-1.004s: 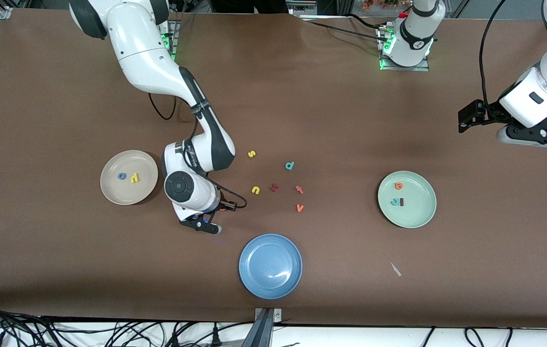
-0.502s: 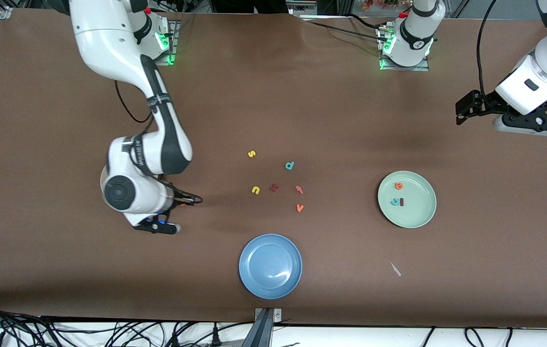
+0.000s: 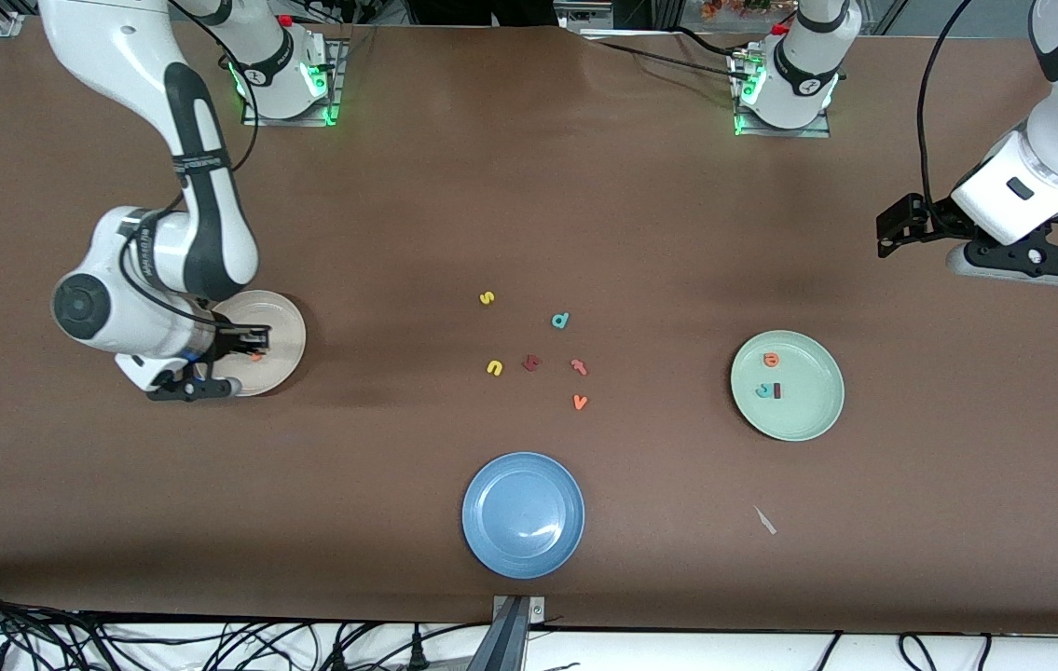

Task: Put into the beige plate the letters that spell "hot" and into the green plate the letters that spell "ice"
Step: 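Place the orange f on the white plate with the right gripper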

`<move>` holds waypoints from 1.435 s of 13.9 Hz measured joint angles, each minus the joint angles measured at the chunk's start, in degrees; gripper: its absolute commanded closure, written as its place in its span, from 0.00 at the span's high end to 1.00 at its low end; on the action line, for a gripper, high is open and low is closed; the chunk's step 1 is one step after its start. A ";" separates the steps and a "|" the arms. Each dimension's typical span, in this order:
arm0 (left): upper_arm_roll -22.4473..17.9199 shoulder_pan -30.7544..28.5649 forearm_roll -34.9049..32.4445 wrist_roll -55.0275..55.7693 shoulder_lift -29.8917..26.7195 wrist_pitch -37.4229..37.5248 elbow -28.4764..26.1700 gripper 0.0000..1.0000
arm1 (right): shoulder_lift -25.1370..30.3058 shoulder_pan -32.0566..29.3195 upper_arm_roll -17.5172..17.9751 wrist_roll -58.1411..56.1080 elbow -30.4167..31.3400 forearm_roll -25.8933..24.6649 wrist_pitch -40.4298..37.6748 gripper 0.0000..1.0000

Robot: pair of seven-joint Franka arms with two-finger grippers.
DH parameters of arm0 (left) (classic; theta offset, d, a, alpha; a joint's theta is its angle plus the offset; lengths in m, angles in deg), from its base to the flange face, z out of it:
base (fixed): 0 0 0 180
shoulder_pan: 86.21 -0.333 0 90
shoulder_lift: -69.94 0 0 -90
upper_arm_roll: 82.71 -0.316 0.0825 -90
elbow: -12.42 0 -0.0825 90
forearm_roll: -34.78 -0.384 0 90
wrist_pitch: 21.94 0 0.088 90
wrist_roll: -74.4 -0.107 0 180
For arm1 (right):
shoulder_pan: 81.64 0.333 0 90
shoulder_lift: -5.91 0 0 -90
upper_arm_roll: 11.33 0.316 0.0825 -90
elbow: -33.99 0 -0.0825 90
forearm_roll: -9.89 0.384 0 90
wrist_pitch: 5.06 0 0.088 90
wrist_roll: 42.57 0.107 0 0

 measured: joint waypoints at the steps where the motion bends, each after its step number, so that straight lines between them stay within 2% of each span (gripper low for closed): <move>1: -0.01 -0.04 0.00 0.00 0.07 -0.03 0.18 1.00 | 0.27 -0.05 -0.36 -0.47 0.45 0.00 0.12 1.00; 3: -0.03 -0.13 0.00 0.00 0.14 -0.03 0.53 1.00 | 0.74 0.45 -0.04 1.85 -0.40 0.07 -0.11 1.00; 7: -0.05 -0.20 0.00 0.00 0.33 -0.03 0.75 1.00 | 1.14 1.79 0.32 9.04 -6.44 0.07 -6.60 1.00; 16: -0.05 -0.23 0.00 0.00 0.44 0.32 0.77 1.00 | 1.17 0.95 -0.89 10.24 -15.51 -0.08 -19.93 1.00; 19: -0.05 -0.23 0.00 0.00 0.46 0.39 0.77 1.00 | 1.62 0.96 -0.12 12.85 -17.57 -3.17 -22.55 1.00; 20: -0.04 -0.22 0.00 0.00 0.47 0.40 0.77 1.00 | 2.63 0.23 1.57 13.78 -18.07 -5.55 -23.20 1.00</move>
